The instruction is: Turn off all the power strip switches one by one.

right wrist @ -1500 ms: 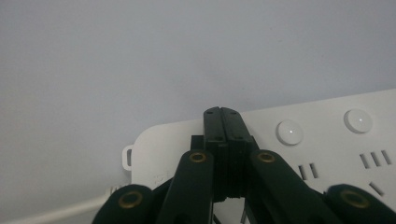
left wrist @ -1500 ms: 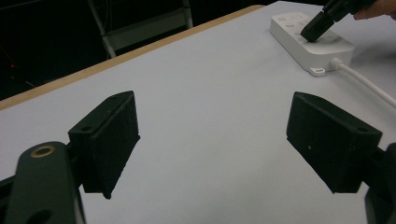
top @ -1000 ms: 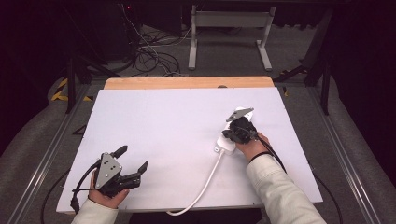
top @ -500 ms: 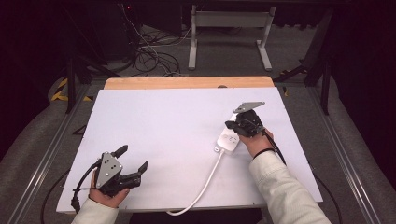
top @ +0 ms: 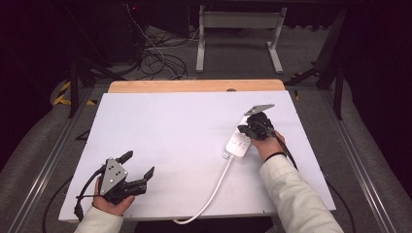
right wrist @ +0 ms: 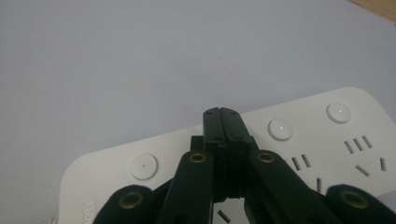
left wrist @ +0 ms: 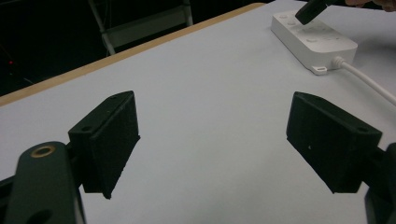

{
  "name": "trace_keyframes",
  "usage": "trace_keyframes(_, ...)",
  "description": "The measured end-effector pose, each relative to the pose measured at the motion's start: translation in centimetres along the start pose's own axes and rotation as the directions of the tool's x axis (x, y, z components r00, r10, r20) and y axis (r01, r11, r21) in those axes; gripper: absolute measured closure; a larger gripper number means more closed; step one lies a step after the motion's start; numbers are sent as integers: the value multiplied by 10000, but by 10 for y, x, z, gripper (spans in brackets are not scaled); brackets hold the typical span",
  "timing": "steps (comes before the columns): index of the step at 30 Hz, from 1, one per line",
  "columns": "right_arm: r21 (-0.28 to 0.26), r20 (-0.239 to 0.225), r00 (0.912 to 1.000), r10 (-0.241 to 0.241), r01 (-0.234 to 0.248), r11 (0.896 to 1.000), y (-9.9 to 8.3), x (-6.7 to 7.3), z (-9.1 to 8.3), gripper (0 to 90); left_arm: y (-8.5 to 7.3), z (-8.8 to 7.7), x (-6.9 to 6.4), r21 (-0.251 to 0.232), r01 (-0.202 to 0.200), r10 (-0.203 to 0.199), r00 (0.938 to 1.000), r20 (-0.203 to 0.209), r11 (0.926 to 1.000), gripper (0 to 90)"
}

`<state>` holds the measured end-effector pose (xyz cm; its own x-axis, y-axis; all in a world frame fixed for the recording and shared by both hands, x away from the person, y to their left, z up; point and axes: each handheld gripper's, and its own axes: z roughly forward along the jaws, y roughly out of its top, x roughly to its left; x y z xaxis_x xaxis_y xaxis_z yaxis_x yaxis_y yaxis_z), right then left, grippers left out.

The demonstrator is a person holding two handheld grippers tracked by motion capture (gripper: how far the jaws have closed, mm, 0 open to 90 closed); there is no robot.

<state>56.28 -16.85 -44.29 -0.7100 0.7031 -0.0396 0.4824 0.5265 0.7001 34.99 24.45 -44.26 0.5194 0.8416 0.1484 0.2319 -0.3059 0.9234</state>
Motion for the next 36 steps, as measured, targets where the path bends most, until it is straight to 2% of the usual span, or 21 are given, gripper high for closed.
trace_keyframes(17,253,-86,10000,3,-1,9997,-2,-1,7,900,0,0,-1,-33,28,-28,10000,4,10000,174)
trace_keyframes(22,370,61,9996,-265,262,9990,-2,3,8,900,0,0,-1,-23,19,-19,10000,12,10000,174)
trace_keyframes(36,271,-109,9999,125,-122,9996,-4,0,8,900,0,0,-1,-17,-14,14,10000,15,10000,175)
